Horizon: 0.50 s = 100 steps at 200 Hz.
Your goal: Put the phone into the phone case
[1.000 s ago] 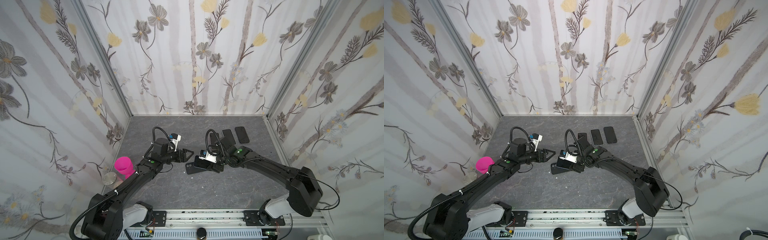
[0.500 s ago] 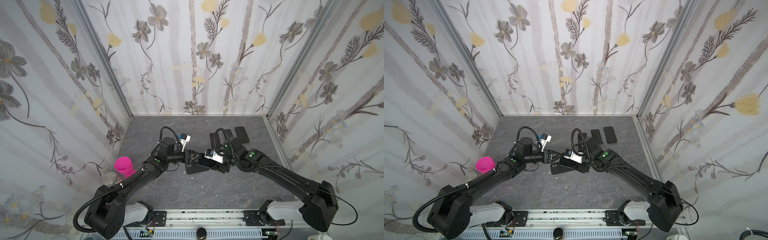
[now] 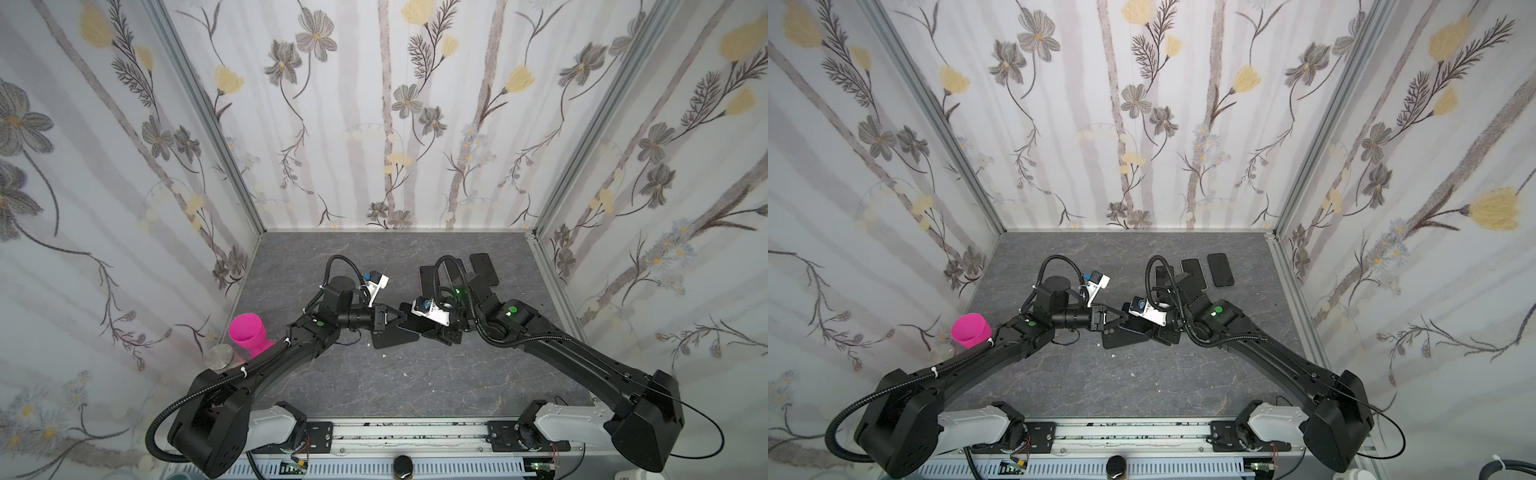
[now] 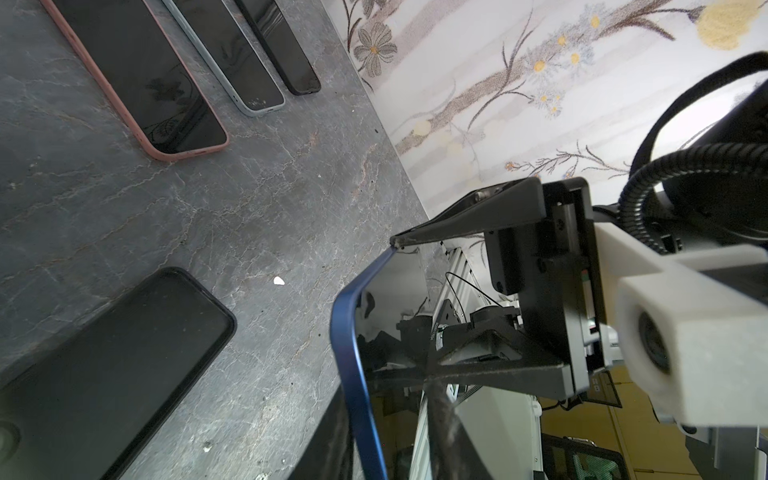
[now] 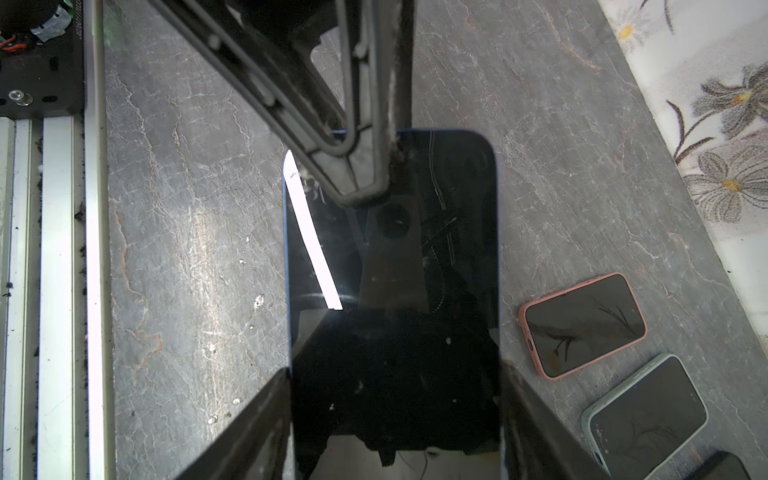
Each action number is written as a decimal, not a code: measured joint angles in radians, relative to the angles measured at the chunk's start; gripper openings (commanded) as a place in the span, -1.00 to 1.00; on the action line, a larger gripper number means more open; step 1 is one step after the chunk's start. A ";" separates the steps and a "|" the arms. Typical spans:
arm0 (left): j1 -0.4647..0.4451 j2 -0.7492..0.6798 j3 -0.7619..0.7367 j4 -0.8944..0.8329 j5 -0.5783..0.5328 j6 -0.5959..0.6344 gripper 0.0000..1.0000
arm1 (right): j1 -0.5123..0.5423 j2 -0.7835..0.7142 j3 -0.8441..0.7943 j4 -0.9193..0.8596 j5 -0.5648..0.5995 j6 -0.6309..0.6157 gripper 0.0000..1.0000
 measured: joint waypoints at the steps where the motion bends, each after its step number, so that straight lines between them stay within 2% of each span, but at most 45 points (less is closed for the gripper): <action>1: 0.000 0.000 0.000 0.000 0.000 0.000 -0.47 | 0.000 0.000 0.000 0.000 0.000 0.000 -0.06; 29: -0.004 -0.001 0.000 0.005 0.014 -0.011 -0.58 | 0.002 -0.004 0.000 0.002 0.000 0.000 -0.07; 58: -0.006 -0.002 0.000 0.020 0.022 -0.026 -0.81 | 0.004 -0.009 0.000 0.008 0.000 0.000 -0.07; 100: -0.006 -0.001 0.000 0.024 0.025 -0.059 -1.00 | 0.006 -0.016 0.000 0.012 0.013 -0.005 -0.04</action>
